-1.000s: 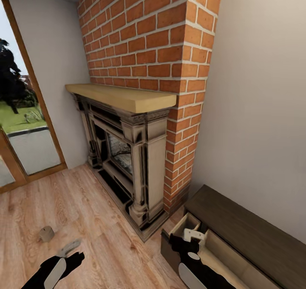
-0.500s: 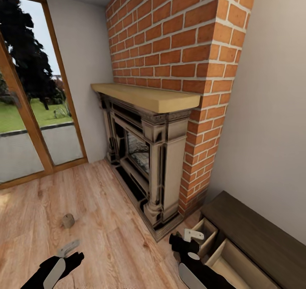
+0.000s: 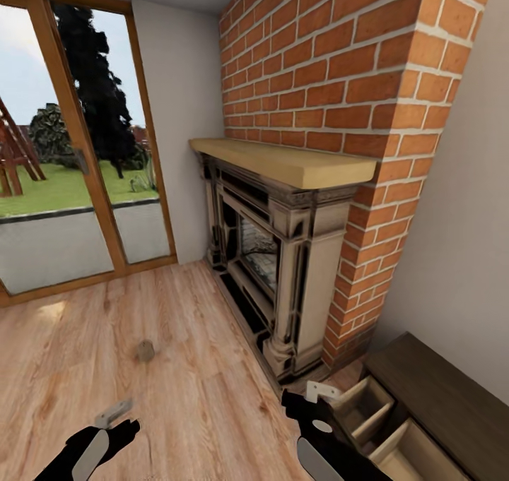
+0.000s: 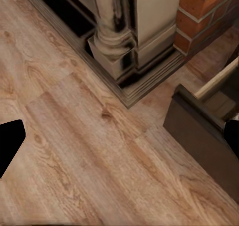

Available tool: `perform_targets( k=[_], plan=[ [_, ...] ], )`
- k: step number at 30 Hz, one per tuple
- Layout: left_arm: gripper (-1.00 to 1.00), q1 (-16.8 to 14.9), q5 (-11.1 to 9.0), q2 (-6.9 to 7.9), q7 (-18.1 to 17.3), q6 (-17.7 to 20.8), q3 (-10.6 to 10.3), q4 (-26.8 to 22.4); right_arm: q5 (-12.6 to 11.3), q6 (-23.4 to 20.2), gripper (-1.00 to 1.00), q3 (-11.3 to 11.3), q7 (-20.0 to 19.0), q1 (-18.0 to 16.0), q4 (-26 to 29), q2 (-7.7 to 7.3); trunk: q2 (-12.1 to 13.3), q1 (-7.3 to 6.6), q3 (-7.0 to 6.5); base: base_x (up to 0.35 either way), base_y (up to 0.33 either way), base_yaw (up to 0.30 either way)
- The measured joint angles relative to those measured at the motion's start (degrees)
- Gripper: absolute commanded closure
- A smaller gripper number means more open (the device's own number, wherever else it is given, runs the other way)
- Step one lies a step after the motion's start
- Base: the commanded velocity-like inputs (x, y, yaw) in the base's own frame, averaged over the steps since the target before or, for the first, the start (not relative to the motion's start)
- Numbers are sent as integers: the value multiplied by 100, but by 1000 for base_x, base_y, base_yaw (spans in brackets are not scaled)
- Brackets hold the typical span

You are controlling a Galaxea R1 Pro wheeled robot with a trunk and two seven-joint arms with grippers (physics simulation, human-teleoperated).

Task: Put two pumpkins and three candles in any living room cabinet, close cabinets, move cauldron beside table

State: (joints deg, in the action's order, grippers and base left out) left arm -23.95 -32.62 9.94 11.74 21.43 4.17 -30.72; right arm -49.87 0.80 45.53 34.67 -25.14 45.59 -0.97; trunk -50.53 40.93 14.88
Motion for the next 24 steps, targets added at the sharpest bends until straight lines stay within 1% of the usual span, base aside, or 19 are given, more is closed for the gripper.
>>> perform_targets(
  k=[11,17,24],
  plan=[
    [-100,-1,0,0,1,0,2,0,0,0,-100,1,-1,0,1,0,0,0,0,0,23,291],
    [-100,-2,6,-1,3,2,3,-1,0,0,-100,1,-2,1,1,1,0,-1,0,77,207,291],
    [-100,-3,9,-1,-2,-3,3,-1,-1,0,-100,2,-2,1,1,0,1,-3,0,201,233,291]
  ],
)
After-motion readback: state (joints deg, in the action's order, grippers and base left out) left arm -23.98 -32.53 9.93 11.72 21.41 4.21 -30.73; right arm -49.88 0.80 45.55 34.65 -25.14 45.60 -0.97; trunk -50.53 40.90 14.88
